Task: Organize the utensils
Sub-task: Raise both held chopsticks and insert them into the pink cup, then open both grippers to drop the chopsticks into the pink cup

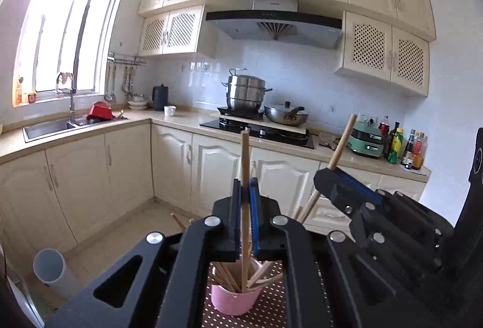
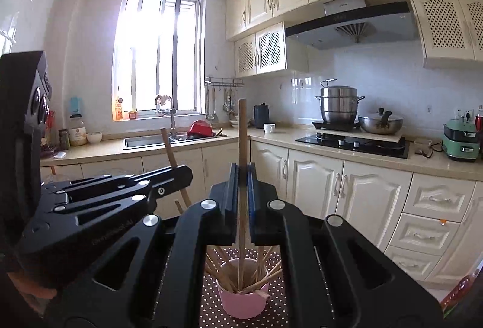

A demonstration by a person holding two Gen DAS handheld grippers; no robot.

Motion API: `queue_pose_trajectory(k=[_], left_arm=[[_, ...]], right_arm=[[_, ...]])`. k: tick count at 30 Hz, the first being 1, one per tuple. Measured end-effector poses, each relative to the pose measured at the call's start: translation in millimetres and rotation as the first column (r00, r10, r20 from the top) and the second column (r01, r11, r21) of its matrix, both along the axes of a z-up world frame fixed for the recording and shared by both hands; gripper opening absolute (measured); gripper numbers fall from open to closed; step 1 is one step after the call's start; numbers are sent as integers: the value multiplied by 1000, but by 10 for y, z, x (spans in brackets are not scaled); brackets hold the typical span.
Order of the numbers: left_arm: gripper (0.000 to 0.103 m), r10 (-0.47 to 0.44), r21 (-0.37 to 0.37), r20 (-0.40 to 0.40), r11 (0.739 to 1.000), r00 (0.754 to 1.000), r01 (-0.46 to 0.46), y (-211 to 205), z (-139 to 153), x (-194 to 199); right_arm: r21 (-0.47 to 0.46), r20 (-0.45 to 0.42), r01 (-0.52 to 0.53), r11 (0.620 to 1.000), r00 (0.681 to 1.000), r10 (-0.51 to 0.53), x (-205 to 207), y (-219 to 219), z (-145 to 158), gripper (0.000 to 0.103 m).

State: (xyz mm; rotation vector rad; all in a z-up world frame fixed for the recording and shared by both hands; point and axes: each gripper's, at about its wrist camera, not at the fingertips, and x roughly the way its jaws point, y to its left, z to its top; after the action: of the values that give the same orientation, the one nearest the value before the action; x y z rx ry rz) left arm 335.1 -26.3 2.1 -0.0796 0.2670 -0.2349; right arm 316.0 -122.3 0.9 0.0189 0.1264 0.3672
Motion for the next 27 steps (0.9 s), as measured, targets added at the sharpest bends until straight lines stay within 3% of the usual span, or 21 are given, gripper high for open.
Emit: queue_pose_trajectory(k=[23, 27], left_arm=[[7, -2, 86, -202, 996, 979, 20, -42, -795, 401], [8, 10, 108, -205, 994, 979, 13, -52, -870, 430]], right_arm=[[-61, -162, -19, 998, 987, 9, 218, 77, -549, 6], [-69, -201, -19, 997, 980, 4, 276, 77, -686, 6]])
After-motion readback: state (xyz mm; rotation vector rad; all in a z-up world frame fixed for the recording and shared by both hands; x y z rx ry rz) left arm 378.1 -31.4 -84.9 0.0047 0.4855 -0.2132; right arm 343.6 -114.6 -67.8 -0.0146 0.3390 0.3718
